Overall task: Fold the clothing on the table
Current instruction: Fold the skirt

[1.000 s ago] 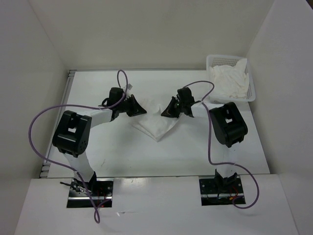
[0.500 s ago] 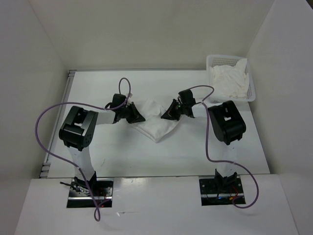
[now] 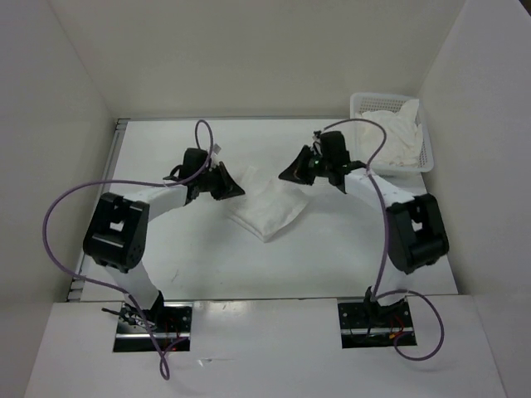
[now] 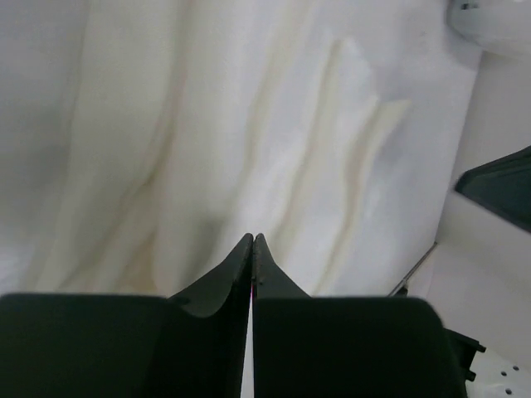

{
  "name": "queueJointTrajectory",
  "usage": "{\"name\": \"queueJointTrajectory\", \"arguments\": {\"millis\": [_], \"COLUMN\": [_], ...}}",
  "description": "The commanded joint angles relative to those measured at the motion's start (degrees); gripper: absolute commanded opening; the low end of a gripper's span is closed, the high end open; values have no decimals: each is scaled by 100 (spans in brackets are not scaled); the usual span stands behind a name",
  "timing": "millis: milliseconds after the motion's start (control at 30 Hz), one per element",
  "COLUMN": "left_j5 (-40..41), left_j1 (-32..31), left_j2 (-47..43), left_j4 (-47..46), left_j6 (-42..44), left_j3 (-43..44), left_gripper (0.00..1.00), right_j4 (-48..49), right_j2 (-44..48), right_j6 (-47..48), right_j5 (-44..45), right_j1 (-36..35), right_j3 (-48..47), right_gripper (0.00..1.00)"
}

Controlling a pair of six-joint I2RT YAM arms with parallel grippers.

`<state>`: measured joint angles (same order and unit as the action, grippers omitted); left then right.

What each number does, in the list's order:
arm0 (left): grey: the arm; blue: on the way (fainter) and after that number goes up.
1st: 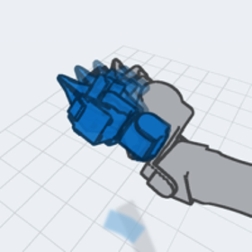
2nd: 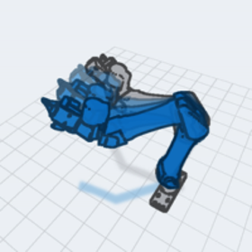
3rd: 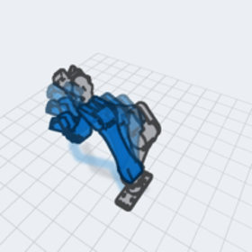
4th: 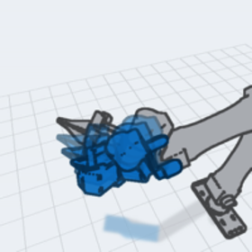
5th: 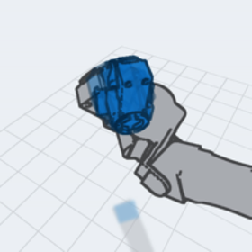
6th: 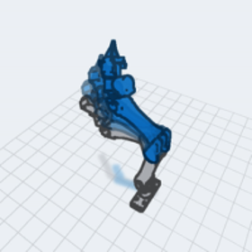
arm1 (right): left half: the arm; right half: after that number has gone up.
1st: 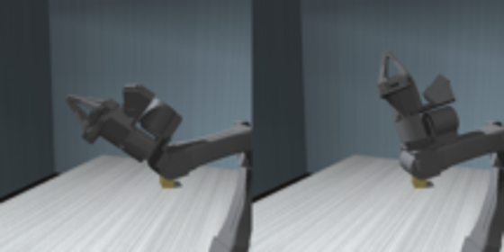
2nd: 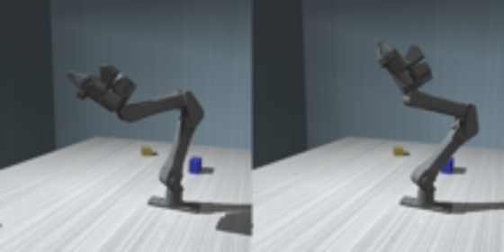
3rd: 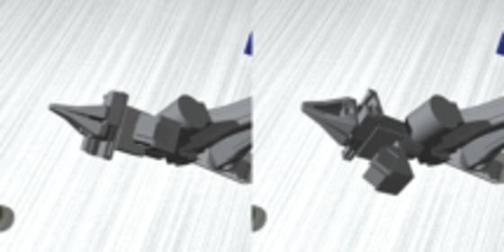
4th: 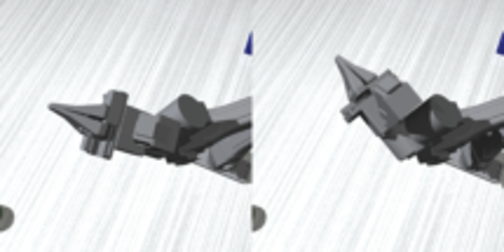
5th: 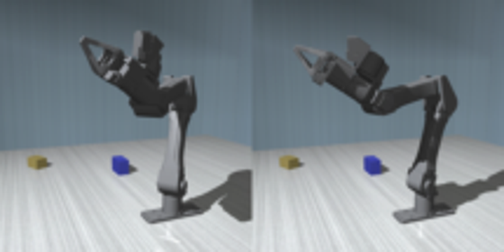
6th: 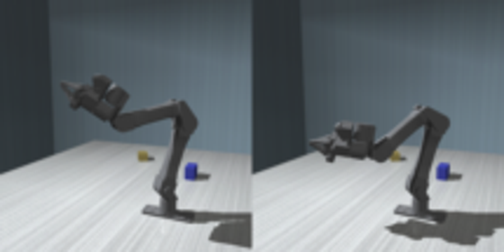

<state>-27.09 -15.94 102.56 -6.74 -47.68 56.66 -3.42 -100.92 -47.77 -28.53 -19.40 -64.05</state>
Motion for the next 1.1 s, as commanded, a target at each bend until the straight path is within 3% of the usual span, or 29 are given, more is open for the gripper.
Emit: {"name": "queueJointTrajectory", "arguments": {"millis": [0, 200, 367, 500, 667, 700, 733, 767, 833, 900, 1000, 1067], "left_j5": [-42, -718, -420, -25, 695, 749, 749, 801, 802, 802, 907, 977], "left_j1": [-14, 100, 100, 48, 48, 48, 48, 48, 48, 48, 48, 48], "left_j2": [-1061, -1959, -2925, -3724, -5017, -5096, -5167, -5167, -5220, -5325, -5326, -5387], "left_j4": [234, 437, 218, 156, 612, 856, 955, 1043, 1105, 1035, 1104, 1183], "left_j6": [303, 716, 524, 391, 574, 628, 681, 681, 743, 656, 585, 655], "left_j3": [546, 469, -435, -1366, -1685, -1685, -1685, -1685, -1772, -2026, -2107, -2107], "left_gripper": [7, 16, 15, 14, 26, 30, 35, 51, 52, 62, 67, 95], "right_j4": [-369, -879, -1195, -1564, -1942, -2039, -2092, -2093, -2093, -2153, -2058, -1831], "right_j2": [1205, 2557, 3534, 4823, 6162, 6251, 6434, 6497, 6620, 6673, 6595, 6385], "right_j6": [242, 355, 540, 602, 716, 716, 716, 664, 664, 611, 559, 558], "right_j5": [120, 6, -249, -241, -179, -179, -362, -459, -539, -408, -328, -590], "right_j1": [287, 1165, 1938, 2395, 2836, 2836, 2836, 2836, 2836, 2836, 2836, 2836], "right_j3": [-433, -21, 847, 1631, 2590, 2591, 2730, 2731, 2793, 2793, 2854, 3012], "right_gripper": [8, 8, 10, 23, 42, 48, 67, 73, 100, 100, 100, 100]}}
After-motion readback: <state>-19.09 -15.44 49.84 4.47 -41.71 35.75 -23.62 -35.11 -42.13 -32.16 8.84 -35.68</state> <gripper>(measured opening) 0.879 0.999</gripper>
